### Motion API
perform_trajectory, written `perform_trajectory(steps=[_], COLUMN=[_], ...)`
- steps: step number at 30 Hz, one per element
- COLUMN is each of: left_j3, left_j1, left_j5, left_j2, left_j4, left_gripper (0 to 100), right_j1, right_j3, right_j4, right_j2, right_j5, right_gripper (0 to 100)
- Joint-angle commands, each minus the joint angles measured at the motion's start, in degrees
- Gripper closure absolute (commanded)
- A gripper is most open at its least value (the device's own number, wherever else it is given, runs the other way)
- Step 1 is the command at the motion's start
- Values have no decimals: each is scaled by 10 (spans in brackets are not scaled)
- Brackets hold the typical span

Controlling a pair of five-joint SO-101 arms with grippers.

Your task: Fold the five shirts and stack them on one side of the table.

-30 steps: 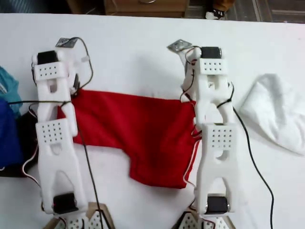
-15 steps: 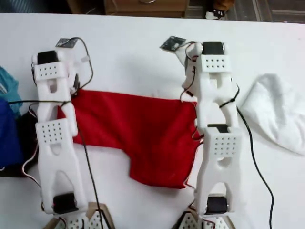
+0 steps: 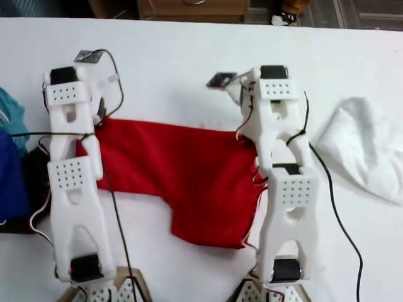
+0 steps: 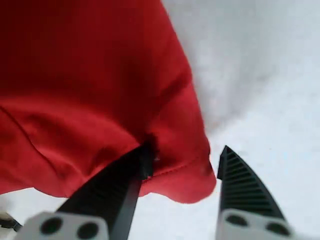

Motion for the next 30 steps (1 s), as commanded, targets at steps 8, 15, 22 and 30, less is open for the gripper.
perform_trajectory(steps=[8,15,22,30], left_j3=[7,6,3,-23], left_j1=[12,12,9,14], left_j5=[-1,22,73,150], left_j2=[-3,-3,-4,-8], left_j4=[4,4,4,-28], left_gripper=[913,917,918,969], right_j1=[-2,-4,0,11], right_j3=[-69,-145,-220,-285], right_j4=[11,11,10,-58], right_j2=[89,102,102,102], right_j5=[10,10,9,5], right_gripper=[981,981,981,981])
